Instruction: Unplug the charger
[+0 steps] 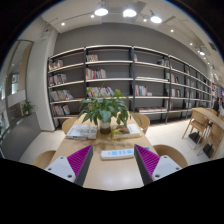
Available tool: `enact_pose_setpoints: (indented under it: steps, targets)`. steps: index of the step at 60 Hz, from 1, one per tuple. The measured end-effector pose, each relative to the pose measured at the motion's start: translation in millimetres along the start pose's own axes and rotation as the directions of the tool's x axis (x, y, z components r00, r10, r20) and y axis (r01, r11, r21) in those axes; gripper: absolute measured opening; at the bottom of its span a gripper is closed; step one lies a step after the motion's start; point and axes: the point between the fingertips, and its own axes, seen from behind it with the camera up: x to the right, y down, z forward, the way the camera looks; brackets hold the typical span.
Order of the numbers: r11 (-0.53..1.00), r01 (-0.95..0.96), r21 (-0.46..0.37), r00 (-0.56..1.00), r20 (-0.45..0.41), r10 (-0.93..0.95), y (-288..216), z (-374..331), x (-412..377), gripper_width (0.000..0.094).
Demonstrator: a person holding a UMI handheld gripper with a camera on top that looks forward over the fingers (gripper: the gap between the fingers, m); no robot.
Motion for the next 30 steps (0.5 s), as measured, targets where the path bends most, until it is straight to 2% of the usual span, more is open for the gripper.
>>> enact_pose_setpoints:
  steps: [4, 10, 23, 30]
  targets:
    - [0.999, 0.0, -0.054, 0.999, 0.039, 0.002, 25, -15, -27, 0.0837]
    - [0.996, 0.021, -0.092, 0.997, 0.077, -0.014, 67, -32, -66, 0.0845]
    - [0.987, 0.058, -0.152, 0.991, 0.131, -0.038, 104, -69, -94, 0.0844]
    - [0.982, 0.066, -0.177, 0.99, 0.131, -0.043, 116, -82, -92, 0.0845]
